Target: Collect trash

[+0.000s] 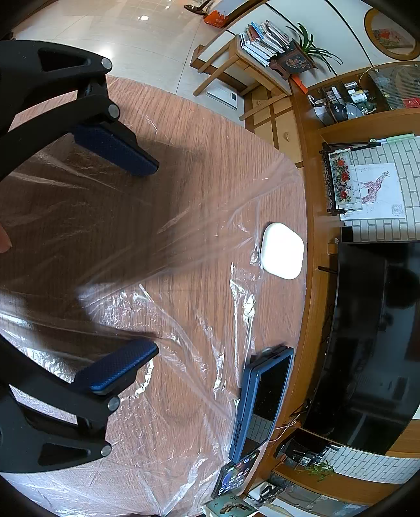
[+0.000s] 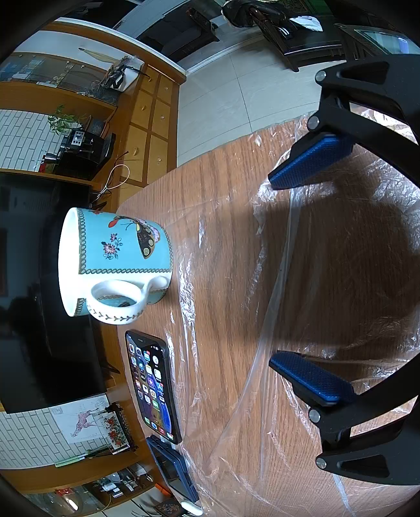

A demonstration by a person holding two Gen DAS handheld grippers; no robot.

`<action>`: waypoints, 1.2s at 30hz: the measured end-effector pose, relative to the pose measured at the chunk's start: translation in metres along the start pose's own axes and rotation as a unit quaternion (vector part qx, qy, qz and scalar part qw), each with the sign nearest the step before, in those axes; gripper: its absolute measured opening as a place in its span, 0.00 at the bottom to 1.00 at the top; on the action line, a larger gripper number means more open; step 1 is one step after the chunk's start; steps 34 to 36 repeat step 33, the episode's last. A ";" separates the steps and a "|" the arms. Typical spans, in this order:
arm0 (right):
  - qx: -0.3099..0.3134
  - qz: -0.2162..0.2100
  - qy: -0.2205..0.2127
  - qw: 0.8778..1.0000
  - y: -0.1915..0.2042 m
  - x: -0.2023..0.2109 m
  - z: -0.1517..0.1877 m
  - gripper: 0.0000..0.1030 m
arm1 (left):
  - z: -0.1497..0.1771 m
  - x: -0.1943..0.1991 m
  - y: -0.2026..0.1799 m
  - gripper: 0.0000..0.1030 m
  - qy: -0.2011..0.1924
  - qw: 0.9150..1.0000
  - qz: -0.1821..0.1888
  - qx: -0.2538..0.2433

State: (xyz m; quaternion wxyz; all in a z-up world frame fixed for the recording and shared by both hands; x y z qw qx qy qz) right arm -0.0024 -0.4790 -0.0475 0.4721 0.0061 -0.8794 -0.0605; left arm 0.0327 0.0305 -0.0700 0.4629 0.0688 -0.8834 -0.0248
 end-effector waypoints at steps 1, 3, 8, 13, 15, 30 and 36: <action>0.000 0.000 0.000 1.000 0.000 0.000 0.000 0.97 | 0.000 0.000 0.001 0.99 0.000 1.000 0.000 0.000; 0.000 0.000 0.000 1.000 0.000 0.000 0.001 0.97 | 0.000 0.000 0.001 0.99 0.000 1.000 0.000 0.000; 0.000 0.000 0.000 1.000 0.000 0.000 0.000 0.96 | 0.000 -0.001 0.001 0.99 0.000 1.000 0.000 0.000; 0.000 0.000 0.000 1.000 0.001 0.001 0.000 0.97 | 0.000 0.000 0.001 0.99 0.000 1.000 0.000 0.001; 0.000 0.000 0.000 1.000 0.001 0.000 0.000 0.97 | 0.001 -0.002 0.001 0.99 0.000 1.000 -0.001 0.001; 0.000 0.000 0.000 1.000 0.000 0.000 0.000 0.97 | 0.005 -0.004 0.002 0.99 0.000 1.000 -0.002 0.003; 0.000 0.000 0.000 1.000 0.000 0.000 0.000 0.97 | 0.004 -0.005 0.003 0.99 0.000 1.000 -0.002 0.003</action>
Point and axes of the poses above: each gripper's, at about its wrist camera, not at the fingertips, and x roughly against the way its jaws point, y to its left, z to its underside, the point moved 8 cm from there along -x, roughly the way its jaws point, and after that the axes turned 7 degrees about -z, right-handed, at the moved point
